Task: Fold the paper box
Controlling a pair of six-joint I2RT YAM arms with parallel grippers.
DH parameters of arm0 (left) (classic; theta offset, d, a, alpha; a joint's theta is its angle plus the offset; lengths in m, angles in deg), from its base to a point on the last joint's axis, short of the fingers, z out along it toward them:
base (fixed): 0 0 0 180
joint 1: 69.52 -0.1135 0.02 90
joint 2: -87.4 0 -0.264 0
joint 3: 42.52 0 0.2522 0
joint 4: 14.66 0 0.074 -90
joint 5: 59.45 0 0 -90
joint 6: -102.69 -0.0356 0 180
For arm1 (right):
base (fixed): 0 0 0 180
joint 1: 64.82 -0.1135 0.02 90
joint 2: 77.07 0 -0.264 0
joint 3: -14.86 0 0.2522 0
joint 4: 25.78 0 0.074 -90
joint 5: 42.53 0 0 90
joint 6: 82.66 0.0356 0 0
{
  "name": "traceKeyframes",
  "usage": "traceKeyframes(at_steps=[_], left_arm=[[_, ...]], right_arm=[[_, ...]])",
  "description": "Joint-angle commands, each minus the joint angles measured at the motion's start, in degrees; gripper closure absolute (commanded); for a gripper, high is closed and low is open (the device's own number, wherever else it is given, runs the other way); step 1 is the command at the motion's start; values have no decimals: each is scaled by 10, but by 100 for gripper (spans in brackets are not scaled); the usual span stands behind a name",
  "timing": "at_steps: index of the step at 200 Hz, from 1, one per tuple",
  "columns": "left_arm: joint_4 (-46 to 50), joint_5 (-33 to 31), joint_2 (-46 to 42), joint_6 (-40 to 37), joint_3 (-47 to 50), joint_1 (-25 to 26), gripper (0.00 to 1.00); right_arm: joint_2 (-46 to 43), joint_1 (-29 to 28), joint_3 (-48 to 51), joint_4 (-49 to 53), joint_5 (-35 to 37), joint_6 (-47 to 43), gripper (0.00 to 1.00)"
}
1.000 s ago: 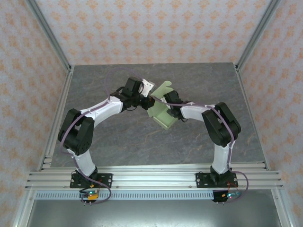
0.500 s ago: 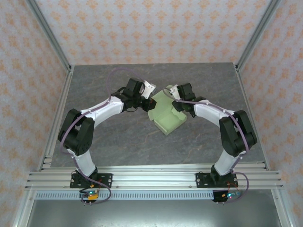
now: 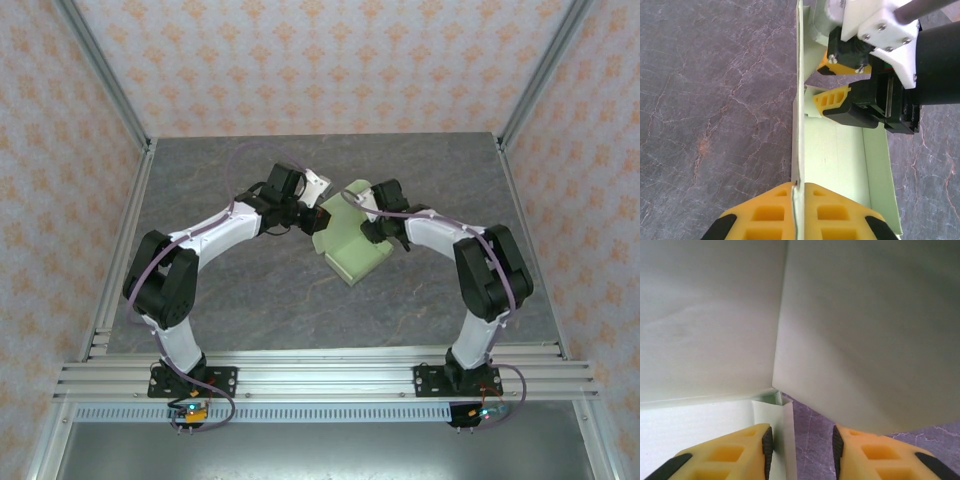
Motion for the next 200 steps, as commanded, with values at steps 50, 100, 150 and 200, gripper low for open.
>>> traceKeyframes(at_steps=[50,100,150,200], left_arm=[[6,14,12,7,-13,4,100],[-2,17,12,16,-11,4,100],[5,11,16,11,-14,5,100],[31,3,16,-12,-24,6,100]], right_arm=[[64,-44,-12,11,149,-51,81],[105,-70,19,-33,248,-90,84],[79,-76,61,-50,210,-119,80],[7,-46,57,-38,117,-31,68]])
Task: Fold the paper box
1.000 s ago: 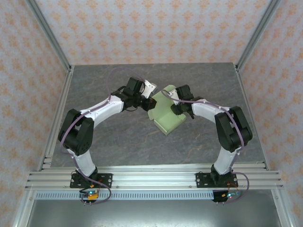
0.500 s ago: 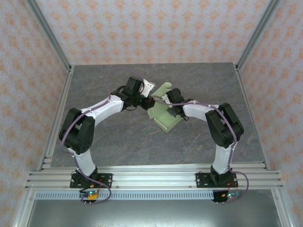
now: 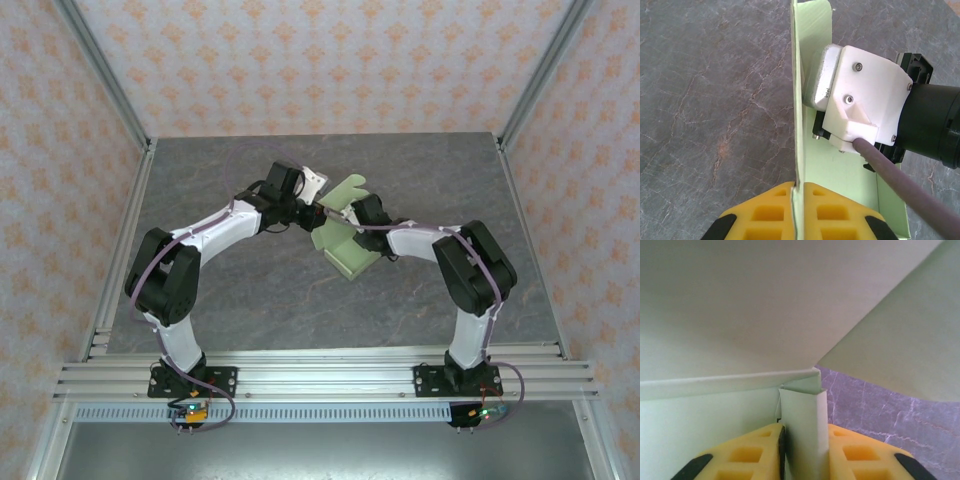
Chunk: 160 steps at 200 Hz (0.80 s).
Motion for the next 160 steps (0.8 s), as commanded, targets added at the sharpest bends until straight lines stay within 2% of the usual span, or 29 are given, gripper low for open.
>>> traceKeyframes(at_steps=[1,31,69,85,99,108,123,133,143,160], left_arm=[[39,23,4,-22,-18,12,100],[38,21,5,-24,-18,12,100],[29,31,7,0,-23,12,100],[29,33,3,12,-22,12,100],[22,43,-5,19,-18,13,100],[13,48,-15,23,-11,12,100],[-13,47,-38,34,5,10,100],[-28,47,-51,48,11,8,100],[-39,50,-62,59,11,6,100],[-57,48,-78,79,13,7,100]], right_arm=[[-34,15,21,54,-46,31,68],[-102,36,37,32,-76,91,61],[-207,55,78,3,-149,237,49],[-252,66,112,-24,-175,317,43],[-288,86,125,-13,-143,452,27],[-299,109,117,25,-155,516,24],[-305,160,107,73,-240,600,23],[-301,206,106,83,-328,655,24],[-296,238,117,54,-421,689,24],[-294,270,153,-38,-516,747,23]])
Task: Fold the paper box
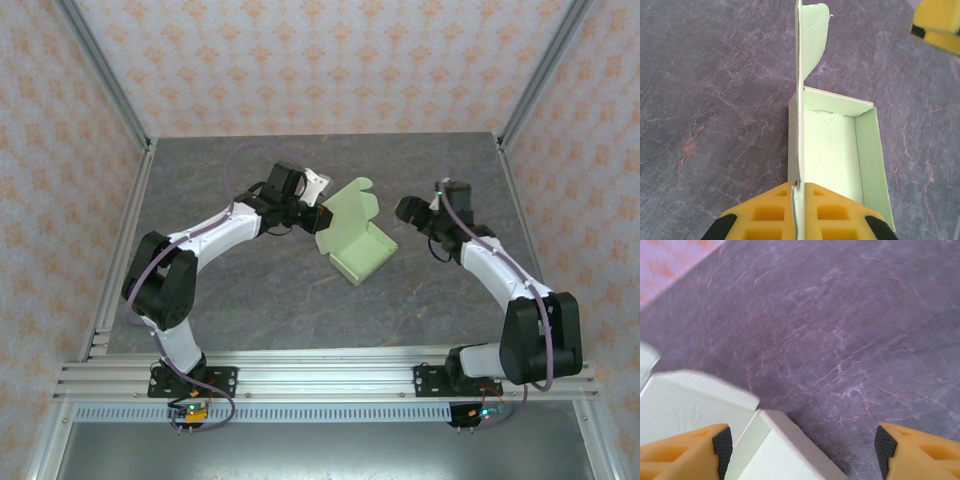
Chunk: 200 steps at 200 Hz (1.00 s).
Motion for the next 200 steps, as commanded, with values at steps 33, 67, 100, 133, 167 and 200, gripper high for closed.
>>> traceKeyframes(at_steps=[33,67,100,133,167,200], left_arm=[[-96,21,-70,96,10,-10,100],[-103,39,-70,117,4,-13,100],[-106,50,-69,130,2,-14,100],[-127,56,-75,147,12,-14,100],[-129,62,-76,150,12,-14,100],[-138,67,-73,162,11,-13,100]], right_arm=[[15,55,72,-211,-266,253,14],[45,61,66,-276,-289,288,6],[63,61,56,-332,-308,325,9],[78,61,49,-358,-322,349,16],[80,60,44,-364,-334,350,18],[80,57,46,-368,-340,350,27]])
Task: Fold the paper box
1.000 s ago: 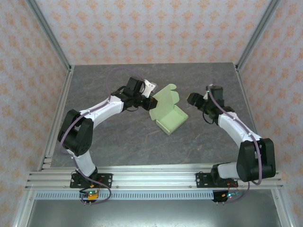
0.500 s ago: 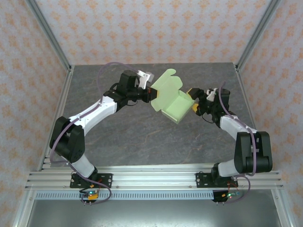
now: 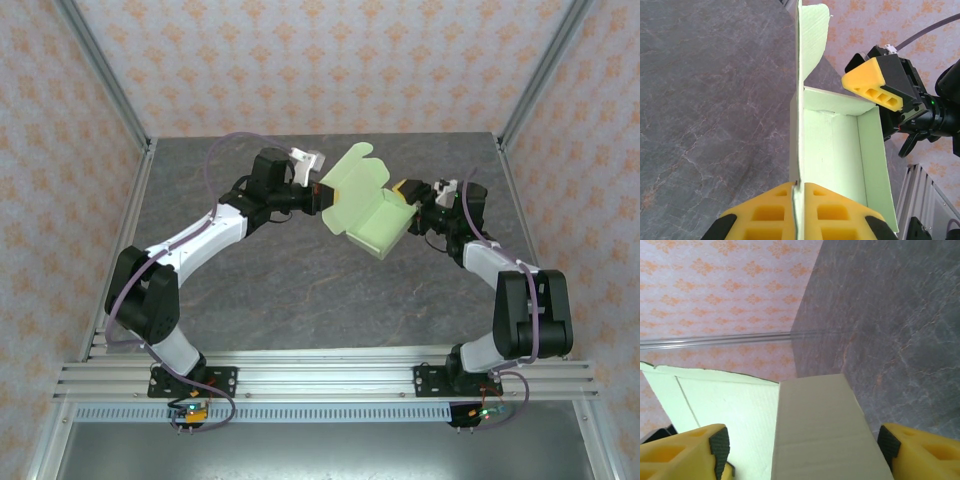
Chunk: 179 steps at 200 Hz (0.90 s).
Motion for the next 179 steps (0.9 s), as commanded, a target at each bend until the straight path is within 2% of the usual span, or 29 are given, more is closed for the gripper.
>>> traceKeyframes(at_steps=[1,19,40,82,126,153,179], left_arm=[[-31,18,-12,15,4,-1,100],[-33,18,-12,15,2,-2,100],[-29,17,-14,11,-1,-1,100],[-24,14,-16,5,-5,-1,100],[-19,12,-17,0,-9,0,100],[-16,8,-17,-4,-10,0,100],[-19,2,-18,-5,-6,2,100]], right_arm=[[6,-1,-15,-34,-19,2,27],[8,-2,-14,-31,-23,-2,29],[12,-2,-12,-31,-26,-5,38],[20,-3,-21,1,-34,-34,44],[27,-6,-21,21,-27,-58,56],[31,-7,-23,26,-26,-71,59],[23,-10,-35,88,-13,-130,60]])
